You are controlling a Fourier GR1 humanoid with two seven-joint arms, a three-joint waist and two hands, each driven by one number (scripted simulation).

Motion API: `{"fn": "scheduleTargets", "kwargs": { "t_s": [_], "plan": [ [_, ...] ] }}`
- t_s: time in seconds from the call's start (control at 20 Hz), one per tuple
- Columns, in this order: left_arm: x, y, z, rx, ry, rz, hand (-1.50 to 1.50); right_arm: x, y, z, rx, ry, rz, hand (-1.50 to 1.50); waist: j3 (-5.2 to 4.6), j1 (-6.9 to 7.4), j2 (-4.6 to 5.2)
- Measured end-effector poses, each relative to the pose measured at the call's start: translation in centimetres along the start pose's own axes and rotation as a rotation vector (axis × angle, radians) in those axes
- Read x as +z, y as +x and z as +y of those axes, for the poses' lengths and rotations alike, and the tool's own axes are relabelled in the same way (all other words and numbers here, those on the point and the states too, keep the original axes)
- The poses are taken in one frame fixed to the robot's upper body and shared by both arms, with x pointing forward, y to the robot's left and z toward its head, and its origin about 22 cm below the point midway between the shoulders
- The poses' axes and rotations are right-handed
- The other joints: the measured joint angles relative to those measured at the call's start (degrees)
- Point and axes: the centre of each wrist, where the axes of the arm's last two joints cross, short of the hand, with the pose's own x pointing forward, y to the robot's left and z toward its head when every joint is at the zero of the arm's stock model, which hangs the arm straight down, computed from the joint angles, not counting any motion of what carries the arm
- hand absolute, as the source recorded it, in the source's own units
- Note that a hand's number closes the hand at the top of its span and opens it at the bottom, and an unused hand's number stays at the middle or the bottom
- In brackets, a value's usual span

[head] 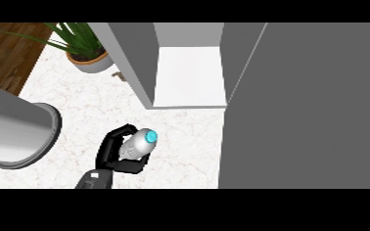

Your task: Pick up the bottled water, place it into the cabinet and close the cabinet

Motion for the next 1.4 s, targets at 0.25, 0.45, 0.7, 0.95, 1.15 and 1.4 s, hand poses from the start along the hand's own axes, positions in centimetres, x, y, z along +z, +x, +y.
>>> {"fn": "scheduleTargets", "kwargs": {
  "t_s": [0.25, 0.45, 0.7, 0.95, 1.15, 1.4],
  "plan": [
    [-3.2, 1.5, -2.5, 0.052, -0.032, -0.03, 1.5, 0.3, 0.0, 0.1, 0.0, -0.003, 0.002, -1.5, -0.05, -0.16, -0.15],
    [-5.8, 3.4, -4.6, 0.071, -0.025, -0.037, 1.5, 0.6, 0.1, -0.1, 0.004, 0.002, -0.003, -1.5, -0.07, -0.53, -0.19],
    [-9.0, 6.4, -7.4, 0.056, -0.027, -0.016, 1.5, 0.9, 0.1, -0.3, 0.021, 0.0, -0.015, -1.5, -0.06, -0.51, -0.12],
    [-11.5, 8.9, -10.2, 0.055, -0.005, 0.009, 1.5, 1.2, 0.2, -0.5, 0.028, 0.004, -0.014, -1.5, -0.08, -1.09, 0.04],
    [-14.0, 11.0, -12.1, 0.019, 0.022, 0.017, 1.5, 1.3, 0.2, -1.3, 0.061, 0.008, -0.027, -1.5, -0.07, -1.43, 0.23],
    [-17.2, 13.0, -12.9, -0.001, 0.054, 0.049, 1.5, 1.5, 0.4, -1.9, 0.082, 0.017, -0.024, -1.5, -0.07, -1.84, 0.48]
  ]
}}
